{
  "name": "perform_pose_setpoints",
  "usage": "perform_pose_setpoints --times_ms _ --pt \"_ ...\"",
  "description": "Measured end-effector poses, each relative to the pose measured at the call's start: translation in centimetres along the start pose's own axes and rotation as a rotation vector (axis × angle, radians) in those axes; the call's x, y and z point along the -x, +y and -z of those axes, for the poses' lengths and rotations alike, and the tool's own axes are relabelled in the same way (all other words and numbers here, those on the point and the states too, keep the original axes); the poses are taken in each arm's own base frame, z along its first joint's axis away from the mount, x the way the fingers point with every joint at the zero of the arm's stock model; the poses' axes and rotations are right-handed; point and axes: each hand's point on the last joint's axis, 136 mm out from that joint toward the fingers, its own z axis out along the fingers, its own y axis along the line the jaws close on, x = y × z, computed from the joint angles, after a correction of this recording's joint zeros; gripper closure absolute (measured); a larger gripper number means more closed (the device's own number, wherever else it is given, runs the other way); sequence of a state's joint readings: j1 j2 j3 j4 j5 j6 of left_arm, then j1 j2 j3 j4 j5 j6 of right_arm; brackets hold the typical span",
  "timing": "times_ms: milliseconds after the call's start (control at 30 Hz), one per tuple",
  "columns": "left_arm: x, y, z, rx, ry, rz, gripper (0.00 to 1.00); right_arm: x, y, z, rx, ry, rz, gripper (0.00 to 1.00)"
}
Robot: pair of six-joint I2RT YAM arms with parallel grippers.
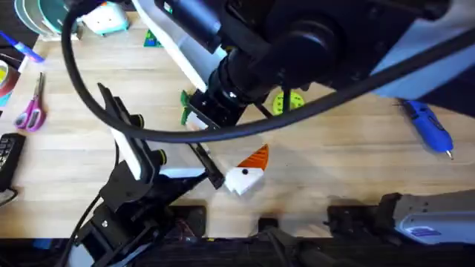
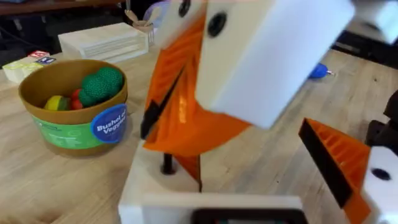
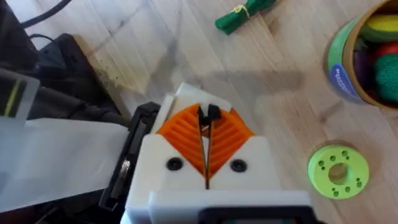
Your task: Pick up the gripper from the table and insert it into the empty holder that is missing its gripper. Then pick up a screw, insert it into the mounting hole, and use the screwdriver to tighten it. Finally, clean up the table by picking up the vegetable and placing it into the bucket.
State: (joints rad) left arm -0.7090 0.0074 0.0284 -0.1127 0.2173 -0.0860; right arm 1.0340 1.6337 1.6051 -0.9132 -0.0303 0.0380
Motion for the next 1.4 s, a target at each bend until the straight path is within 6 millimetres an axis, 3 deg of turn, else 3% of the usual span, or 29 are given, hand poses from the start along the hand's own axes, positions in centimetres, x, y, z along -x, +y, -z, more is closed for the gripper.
perform_pose_setpoints --times_ms 1400 --pt "0.01 0.00 0.00 0.000 0.000 -0.007 0.008 -0.12 -0.20 0.11 -0.020 0.003 0.004 0.995"
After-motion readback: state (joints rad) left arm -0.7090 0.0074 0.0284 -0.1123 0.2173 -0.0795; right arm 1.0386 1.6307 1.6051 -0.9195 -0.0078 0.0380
